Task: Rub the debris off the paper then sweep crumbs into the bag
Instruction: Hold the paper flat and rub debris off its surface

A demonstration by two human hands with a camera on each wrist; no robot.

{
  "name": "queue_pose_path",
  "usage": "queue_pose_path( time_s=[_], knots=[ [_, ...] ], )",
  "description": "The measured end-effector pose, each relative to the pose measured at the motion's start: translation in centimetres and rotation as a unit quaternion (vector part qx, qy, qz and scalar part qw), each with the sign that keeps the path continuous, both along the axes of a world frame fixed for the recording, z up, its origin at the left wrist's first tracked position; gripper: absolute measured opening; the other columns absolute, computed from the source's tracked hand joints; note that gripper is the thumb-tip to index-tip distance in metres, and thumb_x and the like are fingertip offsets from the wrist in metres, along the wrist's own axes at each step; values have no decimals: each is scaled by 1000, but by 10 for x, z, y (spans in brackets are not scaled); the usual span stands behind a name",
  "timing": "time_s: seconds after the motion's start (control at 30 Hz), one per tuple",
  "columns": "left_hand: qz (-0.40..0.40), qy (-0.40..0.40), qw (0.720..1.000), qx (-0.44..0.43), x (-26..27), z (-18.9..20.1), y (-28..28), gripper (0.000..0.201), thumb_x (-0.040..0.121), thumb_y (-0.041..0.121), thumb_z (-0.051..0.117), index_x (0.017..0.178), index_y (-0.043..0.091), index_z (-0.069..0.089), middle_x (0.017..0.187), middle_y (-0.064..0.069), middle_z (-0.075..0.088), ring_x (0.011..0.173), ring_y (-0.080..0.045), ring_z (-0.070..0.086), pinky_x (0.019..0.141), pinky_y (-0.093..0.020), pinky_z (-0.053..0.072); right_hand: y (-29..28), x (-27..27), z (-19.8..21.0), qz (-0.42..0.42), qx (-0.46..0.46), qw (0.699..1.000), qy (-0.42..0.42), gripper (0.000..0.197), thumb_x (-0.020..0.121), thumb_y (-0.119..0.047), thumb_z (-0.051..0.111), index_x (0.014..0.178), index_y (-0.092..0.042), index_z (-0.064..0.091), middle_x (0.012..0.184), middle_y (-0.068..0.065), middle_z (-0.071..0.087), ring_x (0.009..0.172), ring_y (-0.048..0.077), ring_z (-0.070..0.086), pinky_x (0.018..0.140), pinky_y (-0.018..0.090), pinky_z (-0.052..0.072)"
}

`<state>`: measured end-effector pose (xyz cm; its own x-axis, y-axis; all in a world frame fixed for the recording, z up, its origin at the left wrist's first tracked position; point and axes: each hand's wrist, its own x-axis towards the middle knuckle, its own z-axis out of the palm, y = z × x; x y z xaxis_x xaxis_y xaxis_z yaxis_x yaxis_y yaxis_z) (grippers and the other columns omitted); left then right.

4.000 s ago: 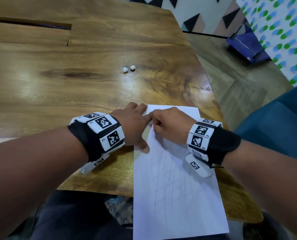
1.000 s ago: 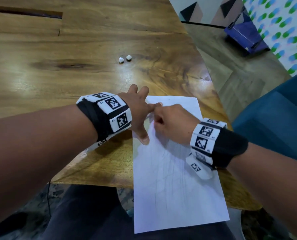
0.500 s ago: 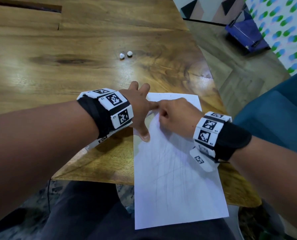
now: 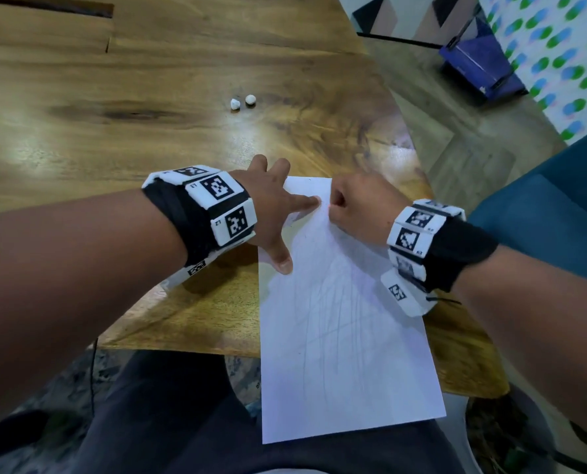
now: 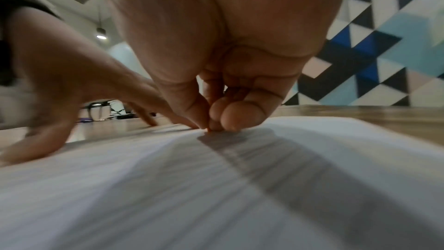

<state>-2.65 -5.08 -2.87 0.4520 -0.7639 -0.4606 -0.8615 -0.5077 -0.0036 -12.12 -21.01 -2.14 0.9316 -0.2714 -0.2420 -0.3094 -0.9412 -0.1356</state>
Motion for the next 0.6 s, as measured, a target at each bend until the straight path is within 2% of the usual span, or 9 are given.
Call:
queue_pose_path(
  time_s=[0.1,0.2,0.3,0.43,0.53,0.6],
  knots=[
    [-3,-6,1000,-8,-3,-1,1,116,53,92,68,149,62,12,125,-2,26,120,-29,27,70,-39,46,30,-18,-5,73,47,996,12,10,89,-25,53,80,-26,48,84,1,62,79,25,61,65,35,50],
    [-5,-12,1000,-5,-4,-3,1,122,53,93,67,153,59,6,127,-3,25,122,-30,27,69,-37,42,40,-25,-7,124,75,989,22,9,88,-28,54,80,-25,50,83,3,64,76,26,61,67,39,53],
    [-3,-9,1000,-4,-5,0,0,120,54,92,68,152,60,6,120,-2,23,119,-29,27,68,-37,42,16,-12,-6,58,41,997,16,5,86,-26,56,83,-23,55,85,1,64,81,24,62,70,36,54],
    [-2,-18,1000,7,-6,1,-2,125,54,93,67,155,58,0,128,-3,25,122,-29,27,63,-35,36,-22,7,0,-12,-10,1000,6,6,83,-21,57,78,-18,58,81,3,64,81,26,62,70,37,55],
    [-4,-19,1000,7,-6,2,-4,125,54,92,68,154,59,1,129,-4,25,123,-31,27,65,-36,35,-13,3,-2,-3,-1,1000,-2,9,83,-22,56,75,-22,53,80,1,62,79,25,61,67,34,53],
    [-10,-18,1000,7,-6,3,-5,122,53,91,69,152,61,6,123,-3,26,120,-31,28,62,-35,35,6,-7,-7,33,11,999,-1,8,86,-25,54,79,-23,51,79,-1,58,75,24,59,61,30,46]
  ],
)
